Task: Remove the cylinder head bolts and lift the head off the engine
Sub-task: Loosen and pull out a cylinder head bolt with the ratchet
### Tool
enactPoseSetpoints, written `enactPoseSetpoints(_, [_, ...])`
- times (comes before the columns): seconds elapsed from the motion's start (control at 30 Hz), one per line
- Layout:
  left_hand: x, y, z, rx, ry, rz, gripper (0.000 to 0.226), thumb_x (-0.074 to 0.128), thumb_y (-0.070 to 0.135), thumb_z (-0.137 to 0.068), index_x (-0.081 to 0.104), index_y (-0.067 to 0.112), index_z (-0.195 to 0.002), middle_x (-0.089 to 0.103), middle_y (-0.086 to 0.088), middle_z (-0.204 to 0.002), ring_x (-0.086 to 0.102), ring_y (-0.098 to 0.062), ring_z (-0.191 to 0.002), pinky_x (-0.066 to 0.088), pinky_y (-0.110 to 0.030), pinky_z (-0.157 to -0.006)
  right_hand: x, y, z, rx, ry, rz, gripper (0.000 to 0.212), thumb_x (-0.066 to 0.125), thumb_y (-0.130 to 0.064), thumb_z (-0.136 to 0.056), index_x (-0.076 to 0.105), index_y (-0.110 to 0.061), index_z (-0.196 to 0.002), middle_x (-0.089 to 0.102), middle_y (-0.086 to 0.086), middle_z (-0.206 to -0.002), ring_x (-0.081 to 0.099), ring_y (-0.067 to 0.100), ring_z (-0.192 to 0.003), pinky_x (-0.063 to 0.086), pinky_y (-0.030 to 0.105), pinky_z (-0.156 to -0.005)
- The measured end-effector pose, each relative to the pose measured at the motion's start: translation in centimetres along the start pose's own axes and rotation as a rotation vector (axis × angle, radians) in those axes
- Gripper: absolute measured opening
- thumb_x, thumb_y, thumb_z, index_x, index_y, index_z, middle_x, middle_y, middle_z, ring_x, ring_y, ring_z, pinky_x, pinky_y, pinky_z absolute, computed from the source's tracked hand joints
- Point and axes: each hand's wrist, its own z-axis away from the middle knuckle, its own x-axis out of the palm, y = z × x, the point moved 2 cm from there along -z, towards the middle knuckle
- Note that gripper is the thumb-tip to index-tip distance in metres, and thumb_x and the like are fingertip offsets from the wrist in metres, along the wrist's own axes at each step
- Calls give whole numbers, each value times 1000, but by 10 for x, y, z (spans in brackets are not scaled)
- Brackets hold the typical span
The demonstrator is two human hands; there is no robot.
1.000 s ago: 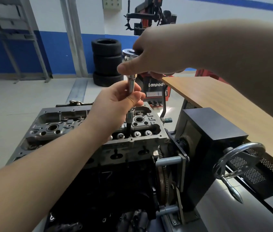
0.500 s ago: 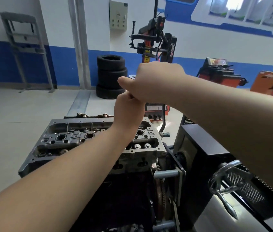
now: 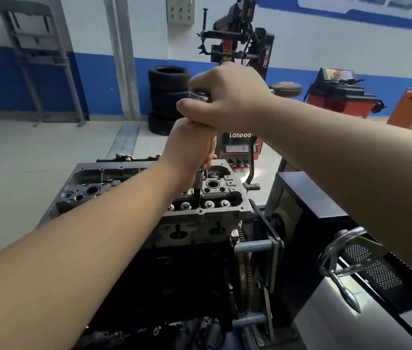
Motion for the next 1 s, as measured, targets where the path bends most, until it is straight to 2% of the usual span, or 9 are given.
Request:
enactPoseSetpoints(0.3, [3,-1,0,3,0,0,34,48,16,-77,51,26,-45,33,-2,-47,26,-19,-45,26,-28,-45,-1,6,1,39,-49,35,49,46,-60,-88,39,-18,-64,37,3,-59,35,18,-57,25,33,-53])
enactPoseSetpoints(0.37, [3,-2,0,4,4,13,22,51,17,-80,55,13,-59,33,-3,-48,26,-20,-45,26,-27,-44,-4,5,1,48,-91,43,52,46,-65,-90,41,-18,-66,38,0,-59,39,18,-58,27,33,-53])
enactPoseSetpoints(0.43, [4,-3,0,1,1,24,20,56,18,-85,52,7,-69,32,-4,-50,25,-20,-46,25,-28,-44,-9,5,2,65,-188,-29,59,41,-77,-91,50,-22,-69,47,-5,-61,46,13,-59,32,32,-55])
enactPoseSetpoints(0.5, [2,-6,1,-10,-1,51,23,61,19,-86,48,10,-69,33,-3,-50,24,-20,-46,23,-30,-46,-19,8,4,131,-315,-187,68,33,-83,-94,64,-24,-82,60,-9,-67,55,7,-60,41,32,-61])
enactPoseSetpoints(0.6, [0,-5,2,-9,-16,90,15,64,21,-85,57,7,-84,32,-4,-51,24,-20,-45,24,-28,-45,-37,24,4,254,-403,-244,61,40,-68,-103,68,-20,-81,67,-8,-58,55,4,-48,41,28,-63])
enactPoseSetpoints(0.63, [0,-5,2,-8,-13,94,16,64,21,-85,57,7,-80,32,-5,-51,24,-20,-44,24,-28,-45,-41,29,2,288,-407,-241,55,47,-62,-104,71,-18,-82,69,-6,-60,56,5,-49,41,28,-64])
enactPoseSetpoints(0.73, [4,-5,2,-19,-3,92,37,64,18,-89,50,22,-55,33,-3,-49,24,-20,-44,22,-32,-46,-47,30,-4,397,-444,-247,43,59,-51,-103,75,-12,-91,79,6,-90,62,13,-64,42,26,-62])
enactPoseSetpoints(0.83, [6,-4,1,-43,-5,81,46,64,16,-92,50,26,-49,34,-2,-49,25,-19,-44,24,-31,-45,-48,22,-9,471,-493,-316,41,60,-46,-104,73,-6,-101,79,12,-106,66,19,-74,51,25,-70])
enactPoseSetpoints(1.0, [2,-5,-1,-51,9,85,33,64,19,-90,48,19,-60,34,-6,-52,26,-21,-45,25,-32,-47,-48,19,-12,469,-492,-147,38,55,-40,-108,70,-5,-108,77,6,-95,61,14,-67,39,21,-54])
